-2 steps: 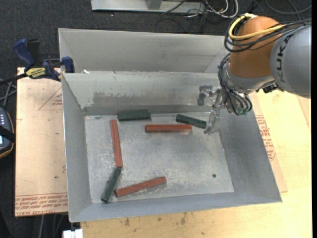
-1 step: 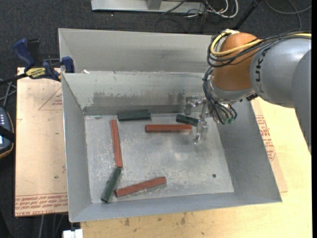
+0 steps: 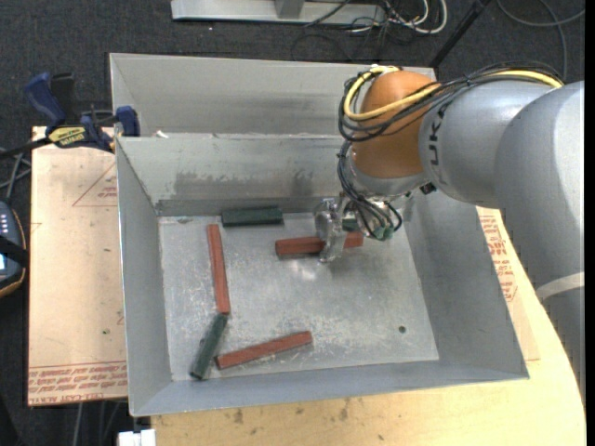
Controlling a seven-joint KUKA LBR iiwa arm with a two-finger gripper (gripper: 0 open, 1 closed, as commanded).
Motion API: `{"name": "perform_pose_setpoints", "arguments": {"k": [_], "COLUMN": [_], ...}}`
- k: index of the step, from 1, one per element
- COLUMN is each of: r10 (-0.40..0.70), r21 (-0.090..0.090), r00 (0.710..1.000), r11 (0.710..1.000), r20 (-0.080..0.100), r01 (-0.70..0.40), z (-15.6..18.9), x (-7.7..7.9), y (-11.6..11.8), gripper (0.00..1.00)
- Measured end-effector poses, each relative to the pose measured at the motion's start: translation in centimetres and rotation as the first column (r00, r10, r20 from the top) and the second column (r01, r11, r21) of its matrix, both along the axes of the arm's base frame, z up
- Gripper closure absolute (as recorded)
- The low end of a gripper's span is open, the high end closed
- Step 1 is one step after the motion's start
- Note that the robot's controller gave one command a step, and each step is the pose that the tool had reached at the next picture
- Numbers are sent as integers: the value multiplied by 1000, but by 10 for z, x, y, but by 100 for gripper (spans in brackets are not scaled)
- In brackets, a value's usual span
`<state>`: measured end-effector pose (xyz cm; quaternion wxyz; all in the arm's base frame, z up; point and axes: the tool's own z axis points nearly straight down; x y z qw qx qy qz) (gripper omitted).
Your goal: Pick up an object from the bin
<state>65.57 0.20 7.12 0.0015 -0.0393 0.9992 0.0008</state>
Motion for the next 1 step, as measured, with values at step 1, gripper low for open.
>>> {"name": "perform_pose_setpoints", "arguments": {"k": [1], "r10": [0], "r21": [0], "r00": [1000], "r11": [1000], "r20": [0], "r01": [0], "z": [0], "x": [0], "y": [0], "gripper": [100]}}
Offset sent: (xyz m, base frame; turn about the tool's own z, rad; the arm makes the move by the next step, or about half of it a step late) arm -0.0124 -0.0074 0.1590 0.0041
